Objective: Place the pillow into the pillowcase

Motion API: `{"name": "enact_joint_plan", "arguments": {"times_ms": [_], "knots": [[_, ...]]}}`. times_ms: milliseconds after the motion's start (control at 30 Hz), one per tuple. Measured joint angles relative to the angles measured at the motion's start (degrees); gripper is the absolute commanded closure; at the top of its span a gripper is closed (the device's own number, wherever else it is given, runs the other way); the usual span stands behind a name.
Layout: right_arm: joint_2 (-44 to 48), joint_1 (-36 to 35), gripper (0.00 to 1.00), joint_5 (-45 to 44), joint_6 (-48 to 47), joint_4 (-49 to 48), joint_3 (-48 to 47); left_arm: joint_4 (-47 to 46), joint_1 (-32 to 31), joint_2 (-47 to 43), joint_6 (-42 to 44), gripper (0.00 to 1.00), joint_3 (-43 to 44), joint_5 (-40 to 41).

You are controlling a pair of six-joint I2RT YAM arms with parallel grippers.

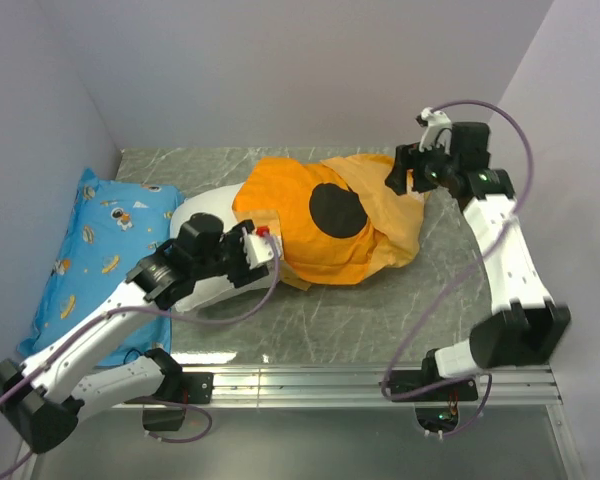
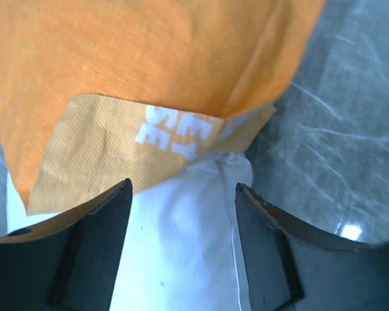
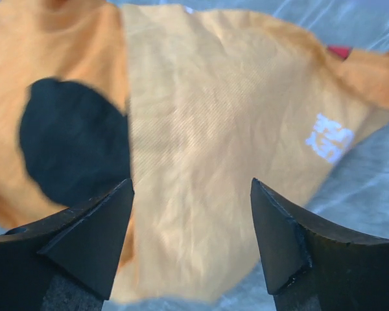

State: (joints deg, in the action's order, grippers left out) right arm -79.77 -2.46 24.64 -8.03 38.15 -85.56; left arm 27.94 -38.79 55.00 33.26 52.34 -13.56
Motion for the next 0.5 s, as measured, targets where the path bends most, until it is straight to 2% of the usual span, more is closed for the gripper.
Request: {"name": "enact_joint_plan", "arguments": {"times_ms": [100, 200, 367, 500], "knots": [[-9.07, -0.09, 0.16, 0.28, 4.17, -0.98, -0.74, -2.10, 0.02, 6.88, -3.61, 0.30, 2.64, 3.26], [-14.40, -0.85, 0.16, 0.28, 7.76, -0.81, -1.14, -5.11, 0.48, 13.55, -6.34, 0.30, 3.52, 6.73], [-19.45, -5.64, 0.16, 0.28, 11.26, -1.18, -9.18, -7.43, 1.84, 21.09, -9.75, 0.32, 5.68, 10.16], [-21.84, -9.73, 0.16, -0.59, 11.13, -2.12, -15.41, -8.59, 3.61, 23.41, -11.93, 0.33, 8.09, 10.54]]}}
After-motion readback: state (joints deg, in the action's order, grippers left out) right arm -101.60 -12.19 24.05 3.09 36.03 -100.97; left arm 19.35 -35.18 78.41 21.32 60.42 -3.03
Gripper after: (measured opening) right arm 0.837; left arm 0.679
